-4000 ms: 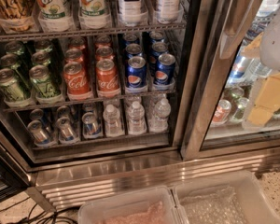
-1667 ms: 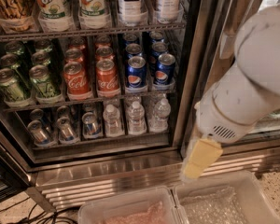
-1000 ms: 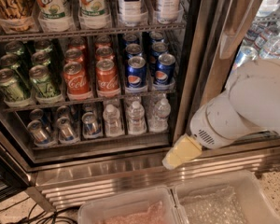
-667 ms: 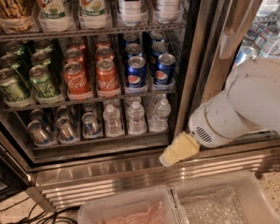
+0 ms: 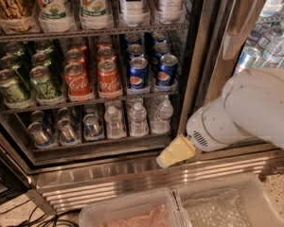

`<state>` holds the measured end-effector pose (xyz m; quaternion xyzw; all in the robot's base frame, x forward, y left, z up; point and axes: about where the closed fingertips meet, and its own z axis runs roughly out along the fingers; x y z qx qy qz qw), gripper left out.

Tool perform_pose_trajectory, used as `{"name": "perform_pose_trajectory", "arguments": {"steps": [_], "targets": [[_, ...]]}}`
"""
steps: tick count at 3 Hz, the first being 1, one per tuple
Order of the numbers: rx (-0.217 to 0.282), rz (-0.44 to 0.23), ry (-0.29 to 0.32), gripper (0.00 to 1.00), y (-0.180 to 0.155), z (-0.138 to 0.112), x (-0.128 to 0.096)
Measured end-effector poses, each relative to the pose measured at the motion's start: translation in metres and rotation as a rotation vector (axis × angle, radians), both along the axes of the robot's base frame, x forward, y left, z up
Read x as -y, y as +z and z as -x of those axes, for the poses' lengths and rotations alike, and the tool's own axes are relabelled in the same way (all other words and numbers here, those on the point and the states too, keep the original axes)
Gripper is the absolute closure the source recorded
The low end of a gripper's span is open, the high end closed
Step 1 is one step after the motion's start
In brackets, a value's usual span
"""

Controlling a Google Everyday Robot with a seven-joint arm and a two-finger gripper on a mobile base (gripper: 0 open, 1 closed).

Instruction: Pick pepsi can from middle shelf of fridge

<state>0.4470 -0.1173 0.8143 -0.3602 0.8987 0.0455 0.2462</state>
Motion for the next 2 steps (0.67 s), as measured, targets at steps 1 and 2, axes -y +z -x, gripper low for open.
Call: {"name": "perform_pose_trajectory", "arguments": {"steps": [1,2], "targets": [[0.063,-0.028,-0.077,0.00,-0.016,-0.014,-0.010],[0.178,-0.019,-0.129,0.00,-0.016,-0.033,-0.017]]}}
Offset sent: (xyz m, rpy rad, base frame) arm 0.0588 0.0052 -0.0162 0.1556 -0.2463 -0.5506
